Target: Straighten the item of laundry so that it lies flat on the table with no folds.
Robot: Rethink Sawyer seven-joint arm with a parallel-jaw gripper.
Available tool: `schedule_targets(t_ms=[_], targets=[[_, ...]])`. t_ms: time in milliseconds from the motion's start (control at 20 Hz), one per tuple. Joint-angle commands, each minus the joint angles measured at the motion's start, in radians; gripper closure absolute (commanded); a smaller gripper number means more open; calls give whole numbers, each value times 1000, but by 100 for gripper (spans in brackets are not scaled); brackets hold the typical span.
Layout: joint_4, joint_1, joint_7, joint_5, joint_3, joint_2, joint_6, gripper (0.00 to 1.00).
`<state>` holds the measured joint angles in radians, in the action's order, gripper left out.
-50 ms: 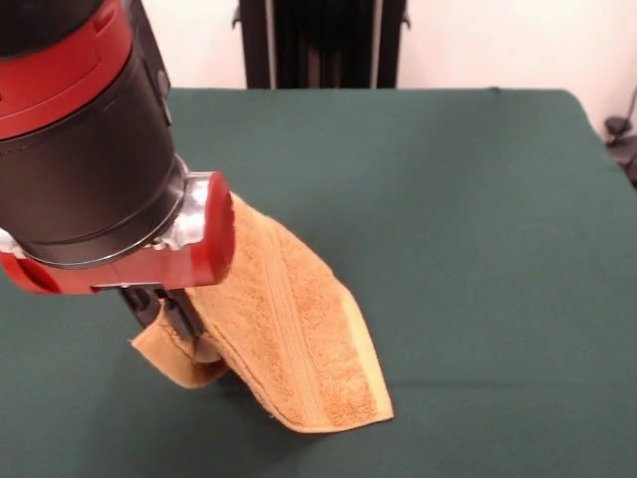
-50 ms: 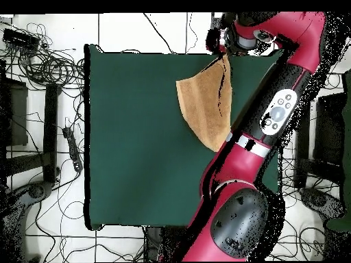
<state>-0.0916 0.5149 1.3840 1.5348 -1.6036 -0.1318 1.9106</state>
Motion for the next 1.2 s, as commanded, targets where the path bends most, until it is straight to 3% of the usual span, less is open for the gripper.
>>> schedule_targets(t_ms=[50, 550, 650, 850, 1000, 1200], targets=[[-79, -47, -148, 88, -98, 47, 25, 100], [-70, -53, -132, 146, -165, 73, -7, 100], [-72, -49, -113, 105, -178, 103, -14, 100], [-115, -50, -77, 37, -88, 126, -17, 100], [-147, -48, -98, 11, -27, 132, 79, 100], [-221, -47, 4, -83, 73, 105, 201, 100]])
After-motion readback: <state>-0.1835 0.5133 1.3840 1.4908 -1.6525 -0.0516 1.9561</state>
